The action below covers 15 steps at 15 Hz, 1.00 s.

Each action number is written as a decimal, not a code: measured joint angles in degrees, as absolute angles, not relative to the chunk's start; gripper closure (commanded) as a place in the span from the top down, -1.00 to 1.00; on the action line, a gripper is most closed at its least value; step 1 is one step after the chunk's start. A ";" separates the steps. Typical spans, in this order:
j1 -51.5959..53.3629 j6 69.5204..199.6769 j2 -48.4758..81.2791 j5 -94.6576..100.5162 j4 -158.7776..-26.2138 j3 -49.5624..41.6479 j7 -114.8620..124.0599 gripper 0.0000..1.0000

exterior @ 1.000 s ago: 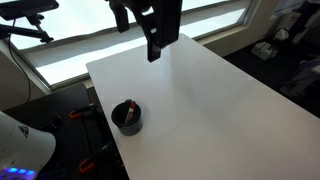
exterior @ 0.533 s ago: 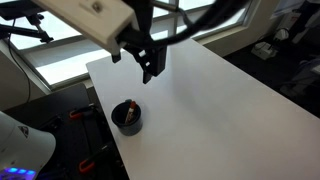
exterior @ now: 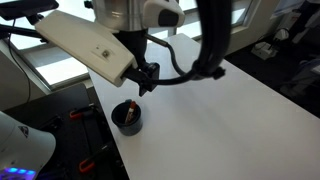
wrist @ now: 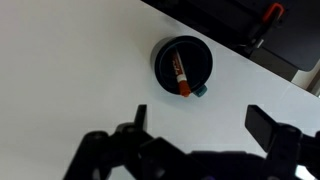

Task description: Take the marker out of the mug

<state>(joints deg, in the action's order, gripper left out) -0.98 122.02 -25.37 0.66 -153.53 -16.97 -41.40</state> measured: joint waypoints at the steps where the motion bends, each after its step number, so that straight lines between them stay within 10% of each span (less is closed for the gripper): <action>1: -1.14 122.68 -25.37 0.70 -153.58 -16.93 -41.40 1.00; 15: 2.17 142.70 -14.15 -2.67 -159.94 -16.11 -47.02 1.00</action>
